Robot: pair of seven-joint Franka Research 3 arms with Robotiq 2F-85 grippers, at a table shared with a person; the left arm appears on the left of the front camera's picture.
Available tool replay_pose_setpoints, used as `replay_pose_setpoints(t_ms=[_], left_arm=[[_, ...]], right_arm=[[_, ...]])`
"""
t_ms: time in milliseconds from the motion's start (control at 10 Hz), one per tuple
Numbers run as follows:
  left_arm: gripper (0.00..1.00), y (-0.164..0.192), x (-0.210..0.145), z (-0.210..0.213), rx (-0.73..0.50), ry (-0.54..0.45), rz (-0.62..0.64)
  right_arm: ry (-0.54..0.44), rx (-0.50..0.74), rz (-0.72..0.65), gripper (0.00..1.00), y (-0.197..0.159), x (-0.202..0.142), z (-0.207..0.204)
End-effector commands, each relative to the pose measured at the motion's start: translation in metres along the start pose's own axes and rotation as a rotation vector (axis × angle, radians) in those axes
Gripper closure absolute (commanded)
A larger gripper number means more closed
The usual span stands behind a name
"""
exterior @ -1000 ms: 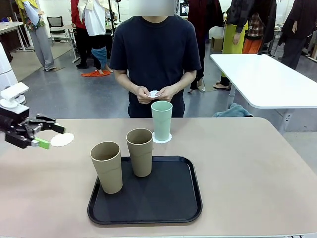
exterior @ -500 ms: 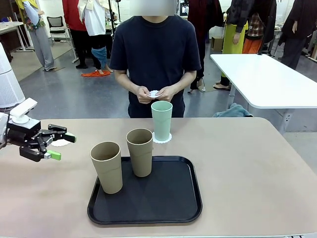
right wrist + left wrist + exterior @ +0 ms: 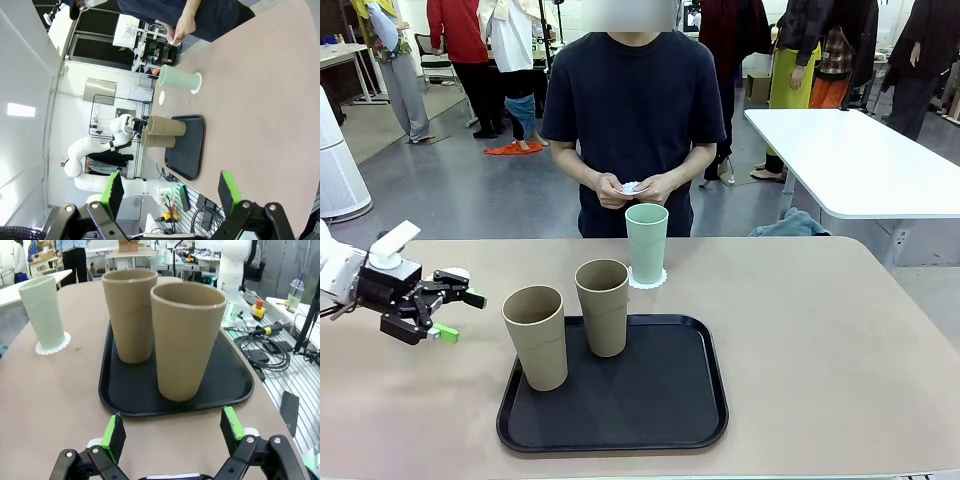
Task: Place coasters on the table and set cups on them.
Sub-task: Take one Reusable plastic cup from the Flat Tray and place it on a coaster set by the human.
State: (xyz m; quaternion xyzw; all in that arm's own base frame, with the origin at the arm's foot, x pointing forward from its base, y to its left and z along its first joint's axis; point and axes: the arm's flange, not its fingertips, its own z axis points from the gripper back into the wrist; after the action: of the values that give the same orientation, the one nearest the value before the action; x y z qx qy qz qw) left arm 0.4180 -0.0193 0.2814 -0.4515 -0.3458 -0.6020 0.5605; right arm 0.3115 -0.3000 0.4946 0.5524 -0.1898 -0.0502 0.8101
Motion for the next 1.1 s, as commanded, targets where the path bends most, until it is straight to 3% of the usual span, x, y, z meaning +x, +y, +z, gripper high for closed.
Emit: replay_pose_setpoints(t_ms=[0,200,300,1000], left_arm=[[0.00,0.0132,-0.0124,-0.0150,0.032,0.019,-0.041],[0.00,0.0142,-0.0106,-0.0187,0.007,-0.023,-0.030],[0.00,0.0083,-0.0122,-0.0111,0.003,0.024,0.009],[0.00,0.0061,-0.0137,-0.0193,-0.031,-0.013,-0.016]], right_arm=[[-0.003,0.008,0.000,0.00,-0.0009,-0.0006,-0.0004],[-0.003,0.008,0.000,0.00,-0.0009,-0.0006,-0.0004],[-0.003,0.008,0.000,0.00,-0.0009,-0.0006,-0.0004],[-0.003,0.008,0.000,0.00,-0.0009,-0.0006,-0.0004]])
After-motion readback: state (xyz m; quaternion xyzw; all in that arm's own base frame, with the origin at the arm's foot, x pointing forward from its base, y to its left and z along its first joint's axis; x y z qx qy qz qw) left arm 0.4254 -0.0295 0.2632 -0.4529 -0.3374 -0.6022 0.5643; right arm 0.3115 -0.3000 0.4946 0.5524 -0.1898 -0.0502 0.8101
